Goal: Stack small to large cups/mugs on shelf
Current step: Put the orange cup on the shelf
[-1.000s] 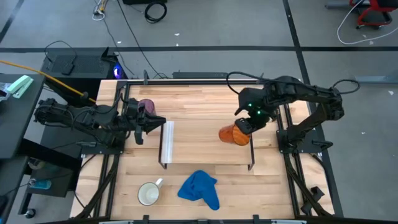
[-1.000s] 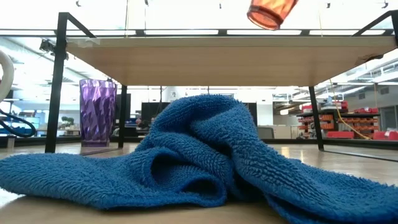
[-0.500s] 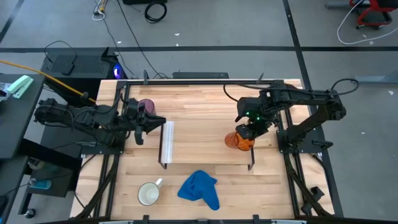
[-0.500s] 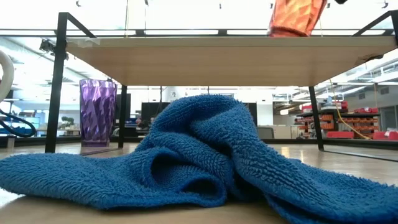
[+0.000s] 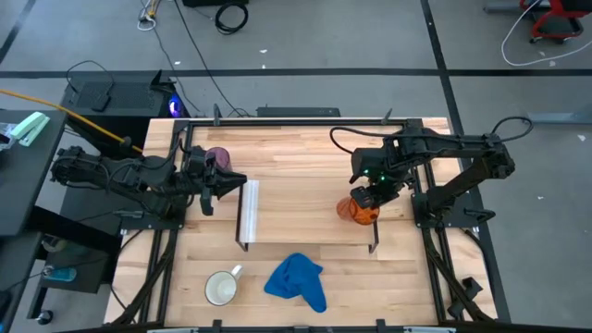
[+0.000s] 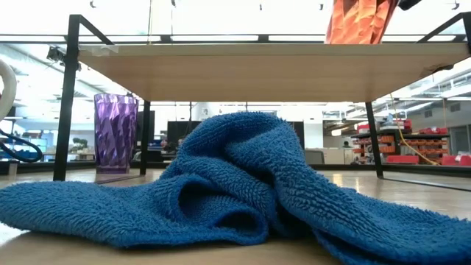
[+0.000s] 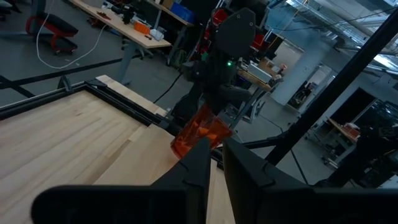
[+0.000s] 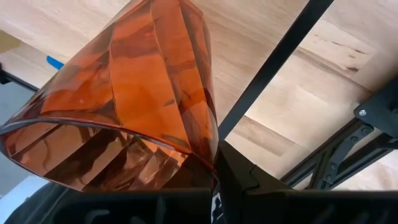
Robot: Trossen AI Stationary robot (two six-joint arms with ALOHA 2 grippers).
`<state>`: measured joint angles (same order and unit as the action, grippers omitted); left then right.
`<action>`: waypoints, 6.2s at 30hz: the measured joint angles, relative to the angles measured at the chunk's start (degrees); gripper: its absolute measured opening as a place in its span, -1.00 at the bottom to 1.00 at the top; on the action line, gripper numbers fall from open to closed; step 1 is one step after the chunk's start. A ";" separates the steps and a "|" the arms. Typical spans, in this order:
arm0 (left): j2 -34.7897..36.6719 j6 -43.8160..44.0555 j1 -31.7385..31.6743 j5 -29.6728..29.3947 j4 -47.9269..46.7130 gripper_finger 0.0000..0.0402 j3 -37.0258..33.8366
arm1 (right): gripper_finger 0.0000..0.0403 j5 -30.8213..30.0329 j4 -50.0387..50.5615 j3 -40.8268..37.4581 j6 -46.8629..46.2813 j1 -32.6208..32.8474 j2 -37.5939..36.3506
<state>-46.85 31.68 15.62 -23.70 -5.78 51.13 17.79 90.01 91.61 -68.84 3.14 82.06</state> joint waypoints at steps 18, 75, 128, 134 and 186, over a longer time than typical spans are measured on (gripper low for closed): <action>0.00 -0.86 -0.01 0.00 -0.02 -0.75 0.00 | -0.96 -1.04 0.01 0.00 -0.22 0.83 0.74; 0.00 -1.36 -0.07 0.00 -0.02 -0.74 0.00 | -0.80 1.15 0.00 0.00 0.04 1.55 0.74; 0.00 -1.33 -0.07 -0.06 0.07 -0.72 0.02 | -0.52 -13.21 -1.02 13.39 4.28 2.92 -5.24; 0.00 -1.33 -0.07 -1.83 0.07 -0.75 0.02 | -0.75 -28.39 -0.07 16.73 1.41 13.49 -9.62; 0.00 -0.85 -0.04 -3.67 1.61 -0.74 0.02 | -1.00 -54.92 -19.66 -19.23 -10.62 37.77 -7.96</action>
<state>-46.85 30.83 15.57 -27.38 -4.17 51.16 -37.12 70.35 72.38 -79.46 40.90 74.11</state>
